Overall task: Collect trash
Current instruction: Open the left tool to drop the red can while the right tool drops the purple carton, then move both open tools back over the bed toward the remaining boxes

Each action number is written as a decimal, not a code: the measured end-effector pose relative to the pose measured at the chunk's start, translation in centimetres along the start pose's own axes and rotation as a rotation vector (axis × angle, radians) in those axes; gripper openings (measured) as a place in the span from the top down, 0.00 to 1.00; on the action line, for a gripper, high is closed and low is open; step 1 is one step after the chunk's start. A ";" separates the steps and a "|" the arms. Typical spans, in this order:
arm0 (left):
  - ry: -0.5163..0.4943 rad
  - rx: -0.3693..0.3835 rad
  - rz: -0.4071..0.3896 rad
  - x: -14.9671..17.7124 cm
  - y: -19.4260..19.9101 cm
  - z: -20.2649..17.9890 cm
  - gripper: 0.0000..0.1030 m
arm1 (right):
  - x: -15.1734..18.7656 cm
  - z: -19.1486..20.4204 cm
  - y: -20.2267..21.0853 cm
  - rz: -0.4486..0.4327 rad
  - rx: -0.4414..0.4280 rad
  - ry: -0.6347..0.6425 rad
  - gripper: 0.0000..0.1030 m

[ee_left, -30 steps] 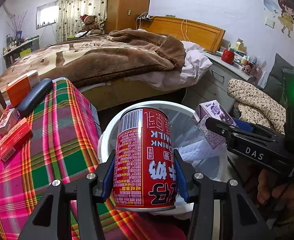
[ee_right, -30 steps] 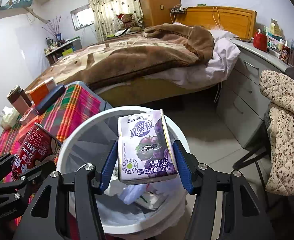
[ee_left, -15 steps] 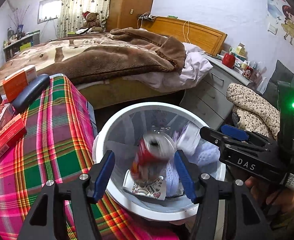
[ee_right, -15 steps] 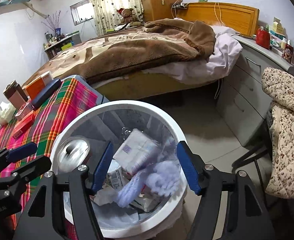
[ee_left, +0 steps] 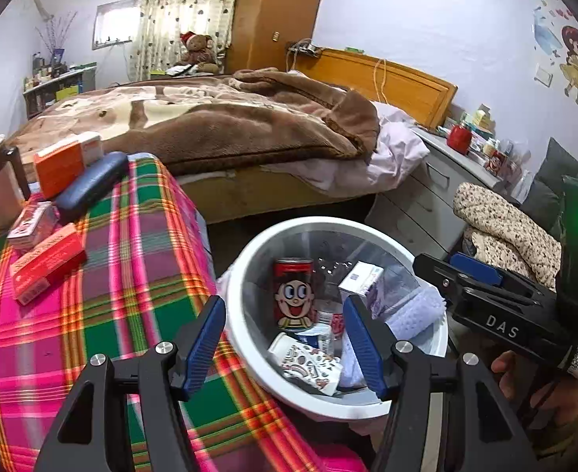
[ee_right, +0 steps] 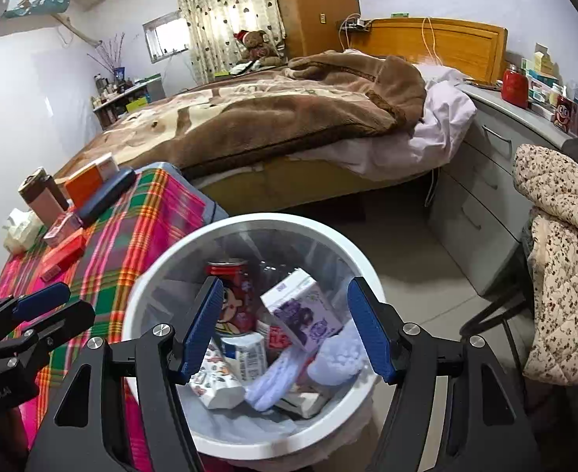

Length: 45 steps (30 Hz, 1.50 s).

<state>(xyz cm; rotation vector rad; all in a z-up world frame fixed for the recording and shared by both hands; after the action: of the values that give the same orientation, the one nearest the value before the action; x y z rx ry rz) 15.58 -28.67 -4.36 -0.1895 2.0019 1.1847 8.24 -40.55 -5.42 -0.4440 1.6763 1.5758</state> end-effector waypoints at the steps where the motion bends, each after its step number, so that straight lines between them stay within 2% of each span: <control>1: 0.005 -0.002 -0.004 -0.1 0.3 0.3 0.40 | -0.1 0.3 0.1 -0.004 -0.004 0.003 0.35; 16: 0.104 -0.100 -0.083 -1.4 4.4 7.7 0.40 | -1.1 6.0 0.1 -0.030 -0.078 0.061 0.35; 30: 0.219 -0.252 -0.125 -2.7 7.2 18.8 0.40 | -2.0 12.5 -2.1 -0.008 -0.174 0.122 0.35; 34: 0.238 -0.256 -0.119 -3.2 7.0 21.1 0.39 | -2.2 14.2 -3.1 0.003 -0.195 0.140 0.35; 36: 0.246 -0.264 -0.112 -3.7 6.6 22.2 0.33 | -2.5 15.1 -3.6 0.006 -0.202 0.151 0.35; 38: 0.243 -0.280 -0.108 -4.3 6.0 23.3 0.32 | -2.8 16.1 -4.4 0.011 -0.213 0.159 0.35; 45: 0.258 -0.281 -0.057 -6.4 2.2 27.1 0.32 | -3.6 19.0 -7.4 0.046 -0.242 0.187 0.35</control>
<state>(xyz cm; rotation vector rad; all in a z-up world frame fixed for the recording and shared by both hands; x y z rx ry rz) 33.75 -7.44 -5.40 -0.5623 2.0230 1.4630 21.38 -24.64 -6.51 -0.6998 1.6480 1.8280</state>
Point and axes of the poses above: each gripper's, at about its wrist camera, not at the fingertips, and y roughly against the way its jaws point, z to its left, x to its underside, the point moved 6 cm from there along -y, roughly the way its jaws point, and after that the axes turned 6 degrees about y, right-handed, at the moved point
